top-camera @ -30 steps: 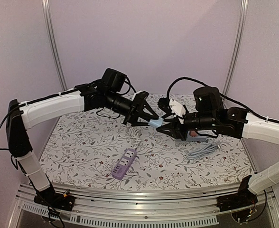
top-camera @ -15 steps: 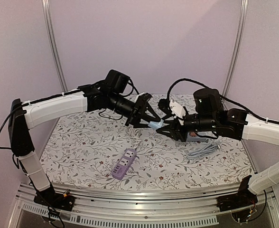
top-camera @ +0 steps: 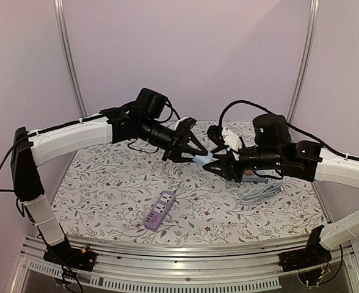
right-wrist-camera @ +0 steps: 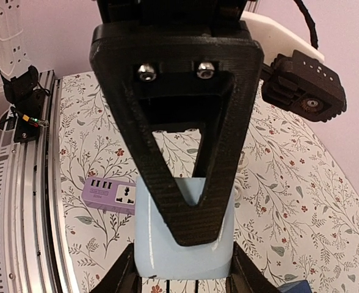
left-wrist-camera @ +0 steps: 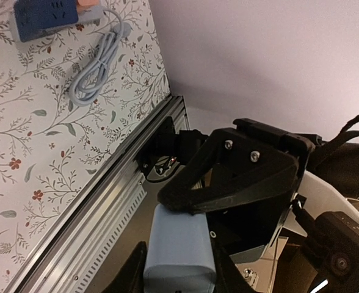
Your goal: Insert the plug
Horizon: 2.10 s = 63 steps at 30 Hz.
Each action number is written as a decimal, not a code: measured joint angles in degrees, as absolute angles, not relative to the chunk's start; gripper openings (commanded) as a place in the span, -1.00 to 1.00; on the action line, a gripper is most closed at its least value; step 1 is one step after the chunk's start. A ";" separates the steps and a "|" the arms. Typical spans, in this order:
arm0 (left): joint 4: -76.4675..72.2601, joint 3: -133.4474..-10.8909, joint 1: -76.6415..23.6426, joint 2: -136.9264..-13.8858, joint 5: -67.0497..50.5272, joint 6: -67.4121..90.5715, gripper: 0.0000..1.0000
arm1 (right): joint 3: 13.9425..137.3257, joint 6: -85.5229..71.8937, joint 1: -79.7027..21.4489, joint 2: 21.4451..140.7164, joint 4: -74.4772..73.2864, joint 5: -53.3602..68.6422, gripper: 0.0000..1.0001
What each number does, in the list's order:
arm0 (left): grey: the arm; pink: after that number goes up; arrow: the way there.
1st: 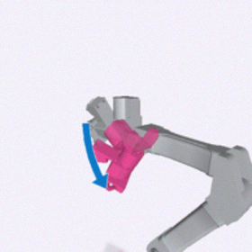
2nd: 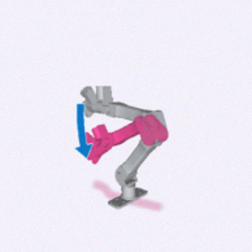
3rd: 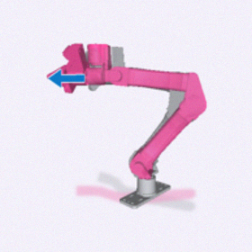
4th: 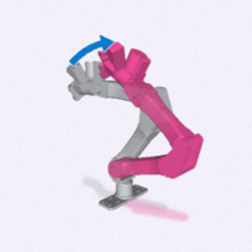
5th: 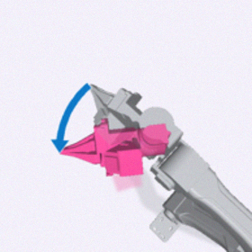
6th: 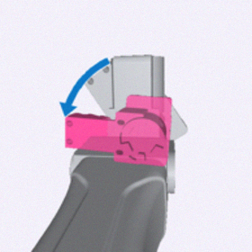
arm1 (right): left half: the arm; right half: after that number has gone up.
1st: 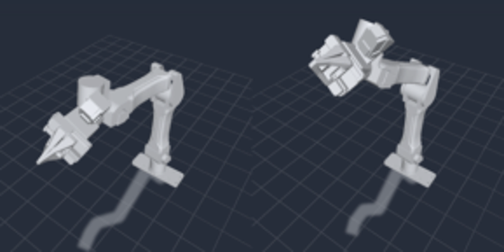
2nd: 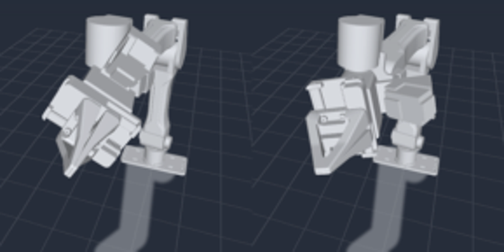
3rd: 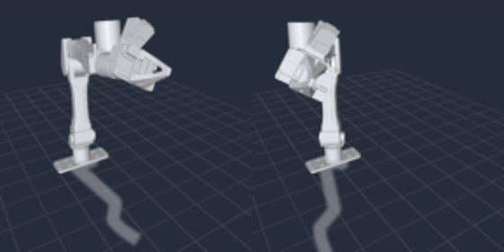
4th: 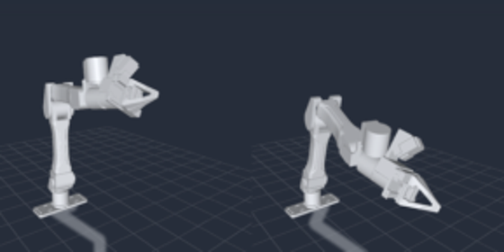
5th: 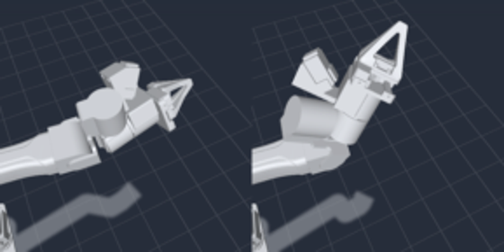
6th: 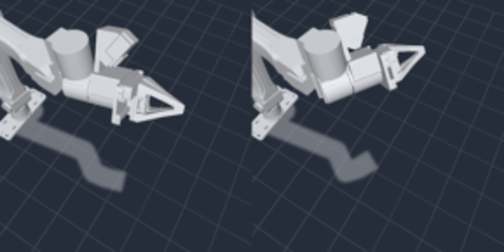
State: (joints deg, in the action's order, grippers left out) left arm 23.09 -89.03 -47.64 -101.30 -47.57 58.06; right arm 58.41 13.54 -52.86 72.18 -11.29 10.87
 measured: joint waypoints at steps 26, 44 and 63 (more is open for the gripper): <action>52.97 -105.12 -42.09 -102.00 -31.77 39.31 -1.00 | 53.60 -10.22 -52.97 67.64 -15.51 -5.17 0.98; 70.85 -103.09 -42.48 -102.63 -9.56 24.71 -1.00 | 60.99 -20.58 -52.97 75.90 -23.22 -2.70 0.98; 71.68 -102.83 -43.03 -107.09 -5.85 13.17 -1.00 | 61.56 -23.31 -52.97 75.83 -25.71 -8.01 0.98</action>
